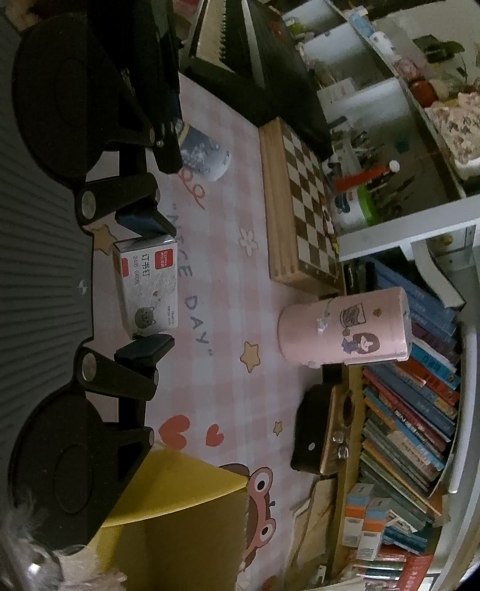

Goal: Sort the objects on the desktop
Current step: 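Carry the bottle in the left tool and stapler box in the right tool to the box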

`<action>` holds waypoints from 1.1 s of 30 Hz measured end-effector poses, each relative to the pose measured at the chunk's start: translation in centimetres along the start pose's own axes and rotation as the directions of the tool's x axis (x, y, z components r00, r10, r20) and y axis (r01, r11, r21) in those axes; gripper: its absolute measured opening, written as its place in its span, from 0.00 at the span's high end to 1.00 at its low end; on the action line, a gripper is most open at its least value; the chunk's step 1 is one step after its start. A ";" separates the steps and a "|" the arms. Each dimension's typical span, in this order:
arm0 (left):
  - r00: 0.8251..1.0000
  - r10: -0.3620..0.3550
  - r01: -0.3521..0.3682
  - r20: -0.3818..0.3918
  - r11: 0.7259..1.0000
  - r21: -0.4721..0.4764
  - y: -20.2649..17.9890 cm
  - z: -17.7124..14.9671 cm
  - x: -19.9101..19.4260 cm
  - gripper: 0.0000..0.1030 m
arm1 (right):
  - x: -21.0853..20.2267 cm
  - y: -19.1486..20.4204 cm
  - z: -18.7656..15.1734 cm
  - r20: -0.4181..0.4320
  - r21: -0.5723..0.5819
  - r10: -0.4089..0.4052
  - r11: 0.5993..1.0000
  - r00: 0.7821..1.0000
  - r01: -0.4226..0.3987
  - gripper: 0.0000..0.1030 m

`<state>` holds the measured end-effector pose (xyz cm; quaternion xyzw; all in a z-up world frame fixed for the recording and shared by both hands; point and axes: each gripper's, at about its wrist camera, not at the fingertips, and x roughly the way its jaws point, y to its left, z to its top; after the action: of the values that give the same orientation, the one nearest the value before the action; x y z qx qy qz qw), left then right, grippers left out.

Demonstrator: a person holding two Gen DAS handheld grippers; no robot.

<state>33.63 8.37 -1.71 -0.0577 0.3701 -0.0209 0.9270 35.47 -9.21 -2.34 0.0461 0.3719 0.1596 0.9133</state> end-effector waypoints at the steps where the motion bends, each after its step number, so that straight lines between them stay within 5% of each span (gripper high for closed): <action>1: 1.000 0.002 -0.002 0.004 1.000 -0.001 0.0 -0.3 -0.6 0.70 | -0.3 0.2 -0.2 0.002 -0.004 0.002 1.000 1.000 -0.002 0.48; 33: 0.996 -0.039 0.038 0.080 0.999 0.012 2.9 -10.5 -18.0 0.70 | -13.4 7.6 -10.5 0.050 -0.044 0.003 0.999 0.999 -0.001 0.48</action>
<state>13.32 11.77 2.73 -0.0609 0.3312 -0.0382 0.9408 17.15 -6.73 0.55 0.0304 0.3451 0.1675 0.9230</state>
